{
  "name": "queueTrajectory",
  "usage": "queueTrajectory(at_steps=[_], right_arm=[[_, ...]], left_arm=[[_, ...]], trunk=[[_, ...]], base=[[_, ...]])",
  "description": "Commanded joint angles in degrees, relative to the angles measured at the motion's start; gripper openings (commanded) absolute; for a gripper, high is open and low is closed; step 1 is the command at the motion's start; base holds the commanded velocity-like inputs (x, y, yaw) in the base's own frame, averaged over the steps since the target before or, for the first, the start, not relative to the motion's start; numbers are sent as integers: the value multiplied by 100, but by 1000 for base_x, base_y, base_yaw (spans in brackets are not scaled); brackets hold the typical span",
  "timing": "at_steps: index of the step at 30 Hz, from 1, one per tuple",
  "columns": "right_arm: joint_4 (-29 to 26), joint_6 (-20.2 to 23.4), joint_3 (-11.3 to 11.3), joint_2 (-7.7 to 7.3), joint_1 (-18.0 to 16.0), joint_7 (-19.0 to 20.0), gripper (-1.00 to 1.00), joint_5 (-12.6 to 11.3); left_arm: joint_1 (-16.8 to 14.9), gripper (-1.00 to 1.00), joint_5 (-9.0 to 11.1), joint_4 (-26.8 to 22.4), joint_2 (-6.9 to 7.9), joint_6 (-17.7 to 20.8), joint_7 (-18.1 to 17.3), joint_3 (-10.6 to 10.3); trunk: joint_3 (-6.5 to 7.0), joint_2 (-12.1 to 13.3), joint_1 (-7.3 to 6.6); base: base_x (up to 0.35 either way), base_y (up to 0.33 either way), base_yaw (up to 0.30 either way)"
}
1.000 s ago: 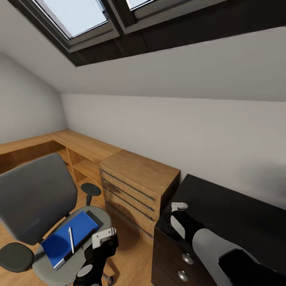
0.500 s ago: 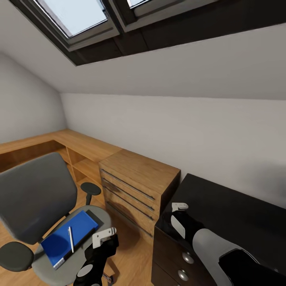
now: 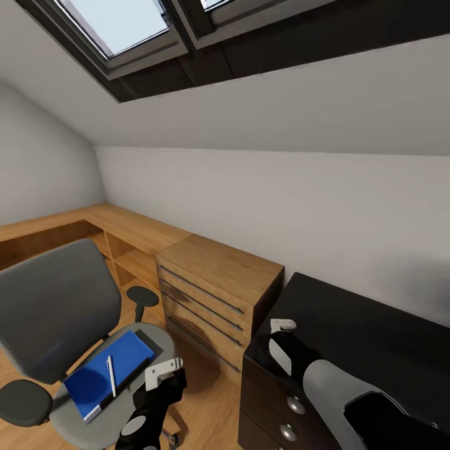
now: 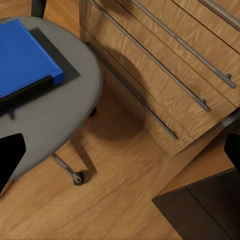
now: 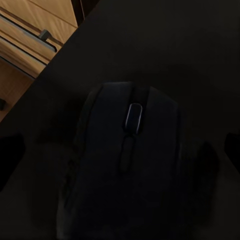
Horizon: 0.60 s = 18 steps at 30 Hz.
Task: In the bedroom, organize the workspace by keeping the computer under the desk, ensuring the monitor is on the desk, placing the keyboard on the desk next to the monitor, placing the mouse on the desk next to the keyboard, moving the folder from the swivel chair onto the desk next to the mouse, stacking the notebook on top of the folder with the pen on top of the notebook, and positioning the swivel chair next to the desk.
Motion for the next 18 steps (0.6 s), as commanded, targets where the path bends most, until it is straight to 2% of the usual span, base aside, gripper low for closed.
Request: queueTrajectory(at_steps=[1, 18], right_arm=[[-11, 30, 49, -3, -3, -39, -100, -54], [-25, 21, 58, -8, -3, -34, -100, -54]], left_arm=[[-8, 100, 6, -9, 5, 40, 35, -10], [-8, 100, 7, -16, 4, 41, 35, -10]], trunk=[[-7, -4, 0], [-7, -4, 0]], base=[[0, 0, 0], [0, 0, 0]])
